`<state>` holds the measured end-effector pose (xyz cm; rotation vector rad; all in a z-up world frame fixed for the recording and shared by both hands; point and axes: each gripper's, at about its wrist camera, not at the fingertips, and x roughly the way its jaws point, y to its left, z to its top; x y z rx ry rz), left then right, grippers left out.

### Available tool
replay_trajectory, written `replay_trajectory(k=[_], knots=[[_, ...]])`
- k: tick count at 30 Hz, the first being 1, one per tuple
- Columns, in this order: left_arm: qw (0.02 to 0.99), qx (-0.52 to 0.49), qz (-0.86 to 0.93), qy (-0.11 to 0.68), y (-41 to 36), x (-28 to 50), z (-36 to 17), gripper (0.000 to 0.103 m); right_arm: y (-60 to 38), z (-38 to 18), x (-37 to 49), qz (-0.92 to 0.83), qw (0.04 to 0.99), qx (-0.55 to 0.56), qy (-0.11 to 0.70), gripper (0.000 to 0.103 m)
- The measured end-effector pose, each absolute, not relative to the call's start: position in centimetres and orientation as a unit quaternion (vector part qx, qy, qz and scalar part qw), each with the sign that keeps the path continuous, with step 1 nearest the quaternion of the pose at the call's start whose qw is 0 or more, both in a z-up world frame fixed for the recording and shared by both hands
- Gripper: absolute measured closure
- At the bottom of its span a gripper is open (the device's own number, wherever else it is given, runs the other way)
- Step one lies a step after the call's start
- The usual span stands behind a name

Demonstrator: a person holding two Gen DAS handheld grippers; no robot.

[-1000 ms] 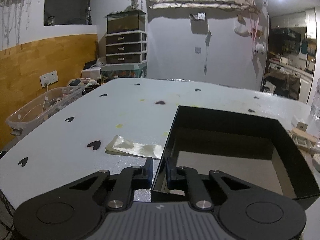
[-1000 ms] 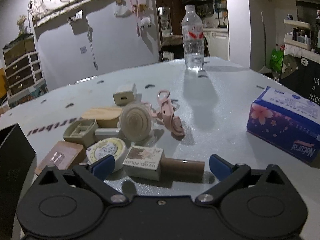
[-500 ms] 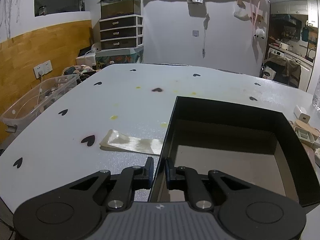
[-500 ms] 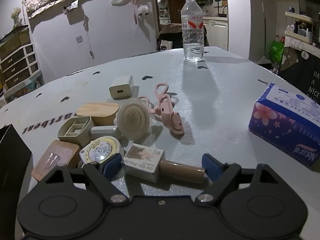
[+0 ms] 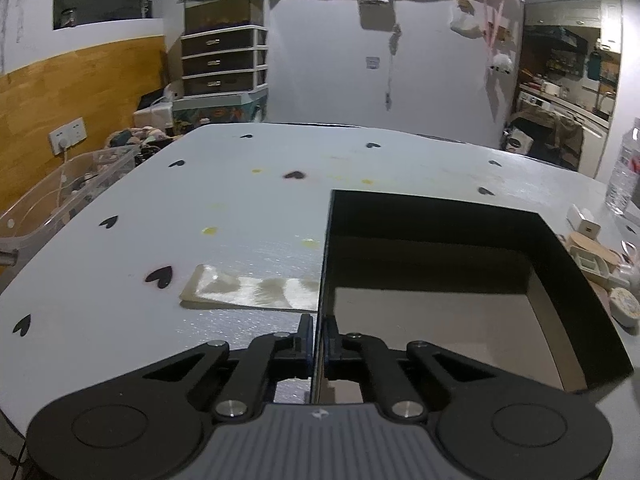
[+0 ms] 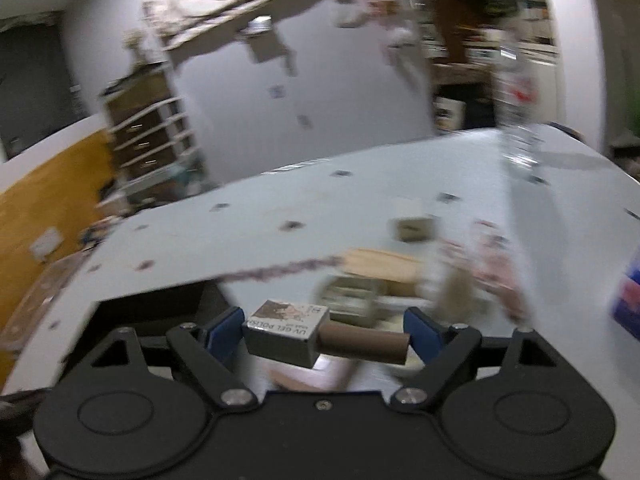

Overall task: Organize rigid objects
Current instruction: 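Carry the box into the black box and open the right gripper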

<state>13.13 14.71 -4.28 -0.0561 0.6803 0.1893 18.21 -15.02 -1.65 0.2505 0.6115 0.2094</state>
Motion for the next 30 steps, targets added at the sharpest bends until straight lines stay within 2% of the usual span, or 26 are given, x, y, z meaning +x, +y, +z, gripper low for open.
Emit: replay_trajectory(k=[9, 16, 27, 30], knots=[[0.942, 0.006, 0.052, 0.330, 14.7, 12.8, -4.5, 0.099, -4.1, 0.5, 21.5, 0.232, 0.905, 0.091, 0.345, 0.016], [0.944, 0.026, 0.009, 0.329, 15.2, 13.1, -4.7, 0.099, 2.5, -1.7, 24.6, 0.236, 0.879, 0.074, 0.408, 0.016], [0.943, 0.025, -0.023, 0.330, 15.6, 13.3, -4.8, 0.097, 5.3, -5.4, 27.3, 0.188, 0.869, 0.092, 0.448, 0.015], [0.943, 0.022, -0.023, 0.331, 15.6, 13.4, -4.8, 0.097, 5.0, -5.0, 26.9, 0.203, 0.870, 0.093, 0.439, 0.010]])
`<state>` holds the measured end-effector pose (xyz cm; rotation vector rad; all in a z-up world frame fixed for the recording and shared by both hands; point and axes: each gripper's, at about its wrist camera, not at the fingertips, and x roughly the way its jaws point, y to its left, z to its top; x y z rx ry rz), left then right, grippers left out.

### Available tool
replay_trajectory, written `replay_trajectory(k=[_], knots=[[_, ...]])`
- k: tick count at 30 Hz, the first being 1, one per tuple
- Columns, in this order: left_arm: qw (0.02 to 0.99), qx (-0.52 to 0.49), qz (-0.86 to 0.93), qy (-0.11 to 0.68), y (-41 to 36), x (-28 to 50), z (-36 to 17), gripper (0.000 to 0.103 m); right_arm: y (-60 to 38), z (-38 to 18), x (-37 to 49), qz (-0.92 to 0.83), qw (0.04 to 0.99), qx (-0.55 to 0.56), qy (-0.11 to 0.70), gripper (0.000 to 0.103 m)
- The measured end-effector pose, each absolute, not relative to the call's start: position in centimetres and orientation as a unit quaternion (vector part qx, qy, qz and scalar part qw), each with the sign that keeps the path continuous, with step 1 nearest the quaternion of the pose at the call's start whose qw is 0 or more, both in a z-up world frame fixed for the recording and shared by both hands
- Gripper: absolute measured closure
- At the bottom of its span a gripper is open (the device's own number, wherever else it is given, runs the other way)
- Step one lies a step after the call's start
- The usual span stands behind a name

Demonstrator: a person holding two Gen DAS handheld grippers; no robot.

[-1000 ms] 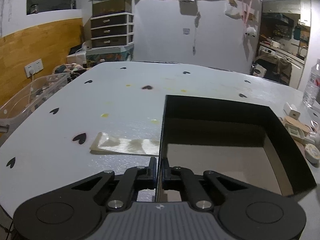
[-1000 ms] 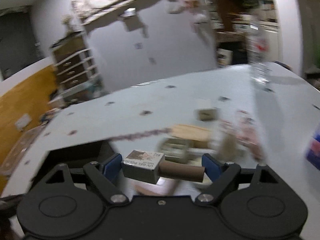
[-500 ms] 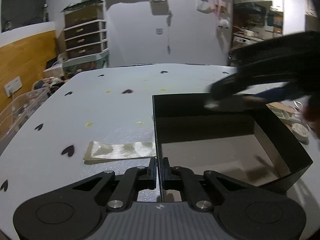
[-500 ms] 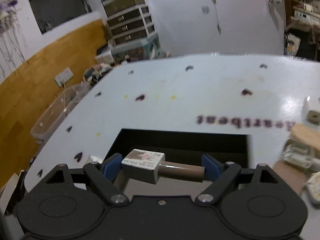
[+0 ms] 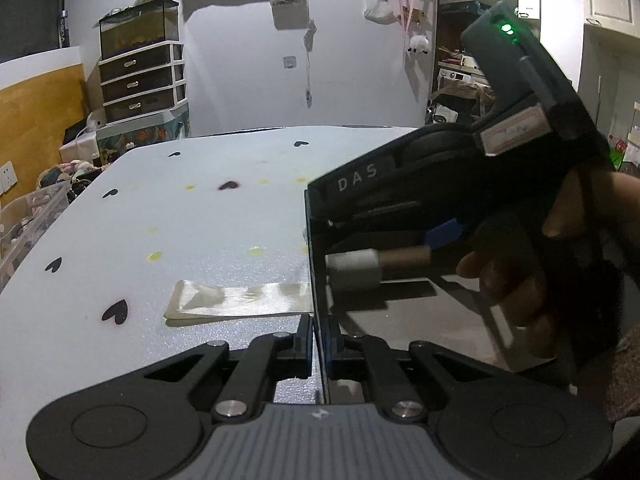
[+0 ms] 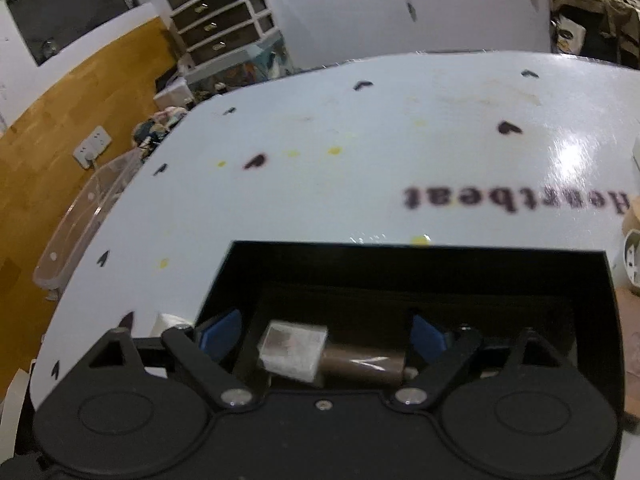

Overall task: Organize rigid objects
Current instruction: 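Carry the box into the black box and open the right gripper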

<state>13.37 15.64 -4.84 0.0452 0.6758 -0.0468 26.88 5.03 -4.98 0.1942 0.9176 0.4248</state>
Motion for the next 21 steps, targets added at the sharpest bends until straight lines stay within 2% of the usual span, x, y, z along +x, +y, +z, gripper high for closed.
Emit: replay_trajectory(k=[6, 9, 13, 16, 17, 19, 21], knots=[[0.943, 0.007, -0.021, 0.332, 15.9, 13.5, -4.9, 0.097, 4.2, -4.0, 26.2, 0.209, 0.869, 0.068, 0.443, 0.008], [0.943, 0.004, -0.020, 0.331, 16.0, 13.5, -4.9, 0.097, 4.0, -4.0, 25.7, 0.224, 0.862, 0.037, 0.453, 0.014], [0.943, 0.004, -0.020, 0.331, 16.0, 13.5, -4.9, 0.097, 5.0, -5.1, 24.9, 0.247, 0.847, -0.049, 0.468, 0.029], [0.943, 0.003, -0.020, 0.331, 16.0, 13.5, -4.8, 0.097, 6.3, -6.0, 24.6, 0.259, 0.838, -0.109, 0.469, 0.045], [0.943, 0.003, -0.021, 0.332, 16.0, 13.5, -4.8, 0.096, 6.6, -5.9, 24.4, 0.267, 0.837, -0.117, 0.463, 0.055], [0.943, 0.003, -0.023, 0.332, 16.0, 13.5, -4.8, 0.095, 7.0, -5.7, 24.6, 0.275, 0.836, -0.128, 0.457, 0.063], [0.943, 0.003, -0.023, 0.333, 16.0, 13.5, -4.8, 0.095, 7.3, -5.6, 25.1, 0.272, 0.837, -0.141, 0.453, 0.064]])
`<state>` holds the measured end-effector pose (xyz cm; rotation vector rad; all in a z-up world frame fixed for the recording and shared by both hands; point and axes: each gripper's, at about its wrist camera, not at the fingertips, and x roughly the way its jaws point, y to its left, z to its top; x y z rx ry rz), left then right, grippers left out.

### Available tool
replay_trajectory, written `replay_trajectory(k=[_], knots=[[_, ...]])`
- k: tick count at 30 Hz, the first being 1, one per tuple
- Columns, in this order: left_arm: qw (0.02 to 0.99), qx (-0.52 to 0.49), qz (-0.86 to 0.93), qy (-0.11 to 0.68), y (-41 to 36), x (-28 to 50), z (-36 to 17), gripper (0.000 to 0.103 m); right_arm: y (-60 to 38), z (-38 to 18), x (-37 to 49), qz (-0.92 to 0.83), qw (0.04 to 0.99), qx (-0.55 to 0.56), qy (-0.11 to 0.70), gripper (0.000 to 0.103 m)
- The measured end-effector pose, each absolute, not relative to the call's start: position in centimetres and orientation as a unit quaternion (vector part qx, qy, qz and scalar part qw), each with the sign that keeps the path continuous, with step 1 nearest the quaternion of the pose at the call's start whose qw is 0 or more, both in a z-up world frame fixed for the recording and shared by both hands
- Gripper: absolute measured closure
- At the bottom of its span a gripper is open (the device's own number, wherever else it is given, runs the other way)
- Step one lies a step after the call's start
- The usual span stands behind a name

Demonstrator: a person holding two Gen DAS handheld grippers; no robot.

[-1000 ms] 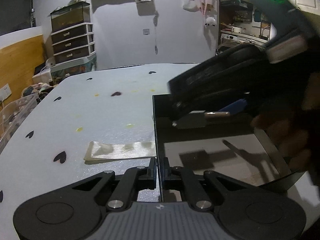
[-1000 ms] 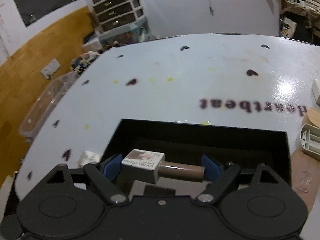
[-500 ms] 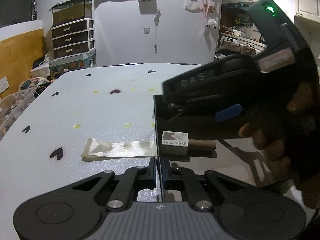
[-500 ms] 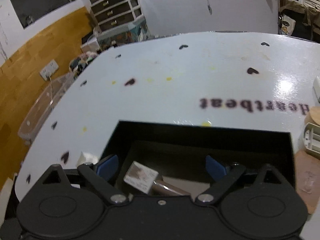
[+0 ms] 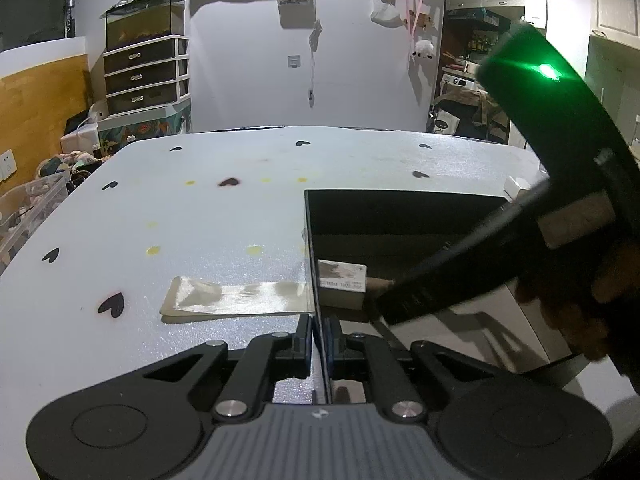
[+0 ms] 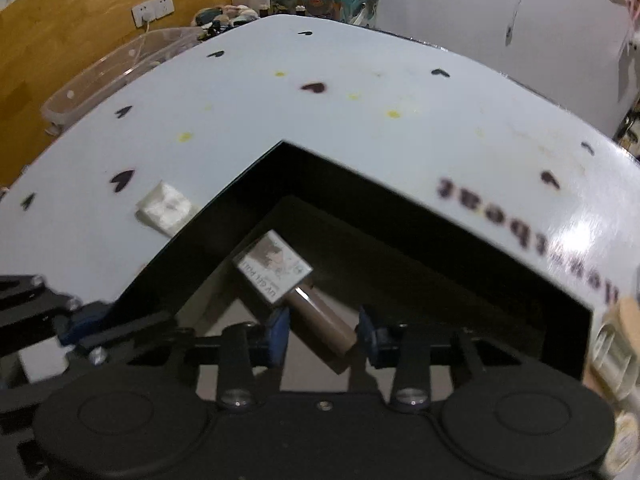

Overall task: Organize rigid objects
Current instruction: 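Carry the box into the black box and open the right gripper, then withdraw the right tool back toward the remaining objects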

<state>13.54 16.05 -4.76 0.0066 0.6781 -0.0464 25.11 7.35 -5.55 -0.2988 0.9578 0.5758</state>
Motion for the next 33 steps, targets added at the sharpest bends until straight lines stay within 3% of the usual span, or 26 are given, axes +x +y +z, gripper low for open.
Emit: replay_trajectory(k=[18, 28, 33], knots=[[0.943, 0.005, -0.024, 0.333, 15.8, 13.6, -4.8, 0.095, 6.3, -5.1, 27.7, 0.232, 0.860, -0.085, 0.446, 0.060], [0.941, 0.000, -0.021, 0.338, 15.9, 13.7, -4.8, 0.095, 3.3, -2.3, 25.3, 0.249, 0.881, -0.035, 0.401, 0.015], [0.941, -0.005, -0.018, 0.339, 16.1, 13.8, -4.6, 0.096, 1.1, -0.8, 23.8, 0.255, 0.892, -0.004, 0.373, 0.005]])
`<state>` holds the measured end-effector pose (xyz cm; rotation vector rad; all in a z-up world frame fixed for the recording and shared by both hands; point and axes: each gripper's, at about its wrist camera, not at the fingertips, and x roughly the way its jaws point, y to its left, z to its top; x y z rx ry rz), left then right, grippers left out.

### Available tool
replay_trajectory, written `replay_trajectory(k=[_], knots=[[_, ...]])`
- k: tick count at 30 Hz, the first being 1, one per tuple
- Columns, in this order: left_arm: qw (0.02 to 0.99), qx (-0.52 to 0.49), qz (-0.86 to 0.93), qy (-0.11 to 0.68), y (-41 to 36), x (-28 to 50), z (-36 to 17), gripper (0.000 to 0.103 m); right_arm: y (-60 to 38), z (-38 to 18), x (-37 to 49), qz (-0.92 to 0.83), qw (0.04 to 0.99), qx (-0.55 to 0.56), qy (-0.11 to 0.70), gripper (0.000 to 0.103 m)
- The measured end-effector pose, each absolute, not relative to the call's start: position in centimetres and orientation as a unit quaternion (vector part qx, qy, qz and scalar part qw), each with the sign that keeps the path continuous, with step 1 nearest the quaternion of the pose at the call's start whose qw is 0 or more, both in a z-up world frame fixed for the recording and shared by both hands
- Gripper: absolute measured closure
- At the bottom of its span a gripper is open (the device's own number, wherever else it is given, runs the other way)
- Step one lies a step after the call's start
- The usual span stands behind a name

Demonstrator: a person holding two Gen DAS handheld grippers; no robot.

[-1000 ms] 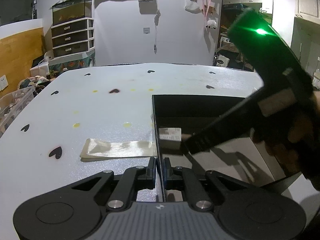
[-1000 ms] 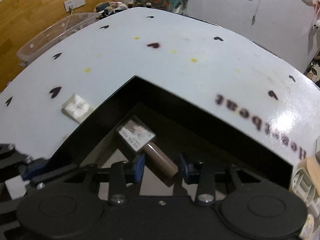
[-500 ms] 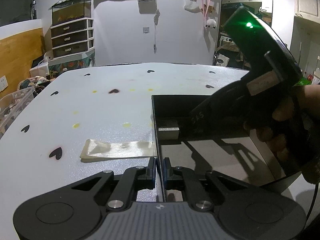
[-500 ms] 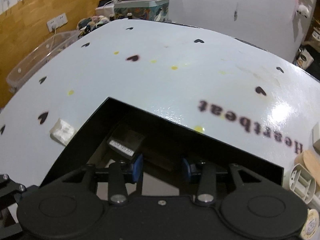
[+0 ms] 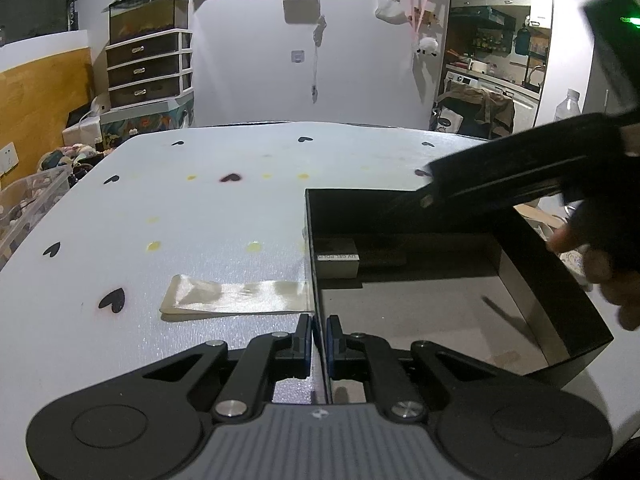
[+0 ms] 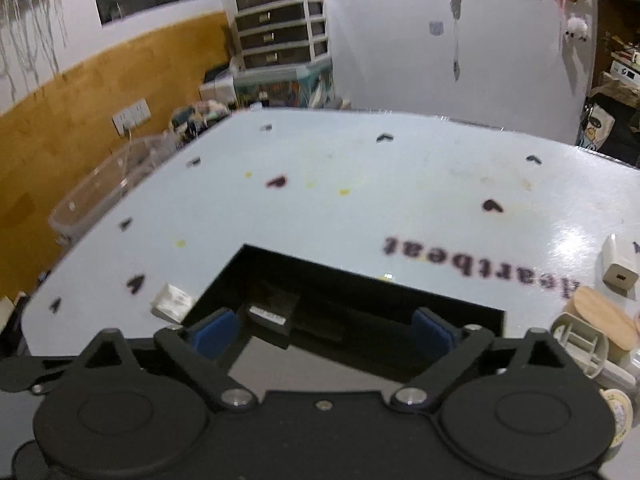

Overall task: Organize rigid objects
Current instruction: 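Withdraw the right tool back toward the remaining objects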

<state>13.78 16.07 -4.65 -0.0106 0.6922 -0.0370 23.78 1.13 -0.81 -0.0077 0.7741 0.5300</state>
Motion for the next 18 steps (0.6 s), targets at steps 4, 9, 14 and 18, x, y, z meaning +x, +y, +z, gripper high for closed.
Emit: replay_trajectory(k=[4, 9, 14, 18], knots=[[0.941, -0.007, -0.015, 0.339, 16.0, 13.8, -4.6, 0.096, -0.8, 0.2, 22.5, 0.256, 0.904, 0.012, 0.343, 0.000], [0.940, -0.008, -0.009, 0.340, 15.9, 13.8, -4.5, 0.097, -3.8, 0.8, 21.2, 0.242, 0.919, 0.036, 0.310, 0.000], [0.940, -0.009, -0.002, 0.342, 15.7, 13.8, -4.3, 0.097, -7.8, 0.6, 20.8, 0.231, 0.924, 0.071, 0.297, 0.000], [0.939, -0.007, 0.006, 0.344, 15.4, 13.9, -4.1, 0.099, -11.2, -0.1, 20.3, 0.195, 0.938, 0.098, 0.270, 0.000]])
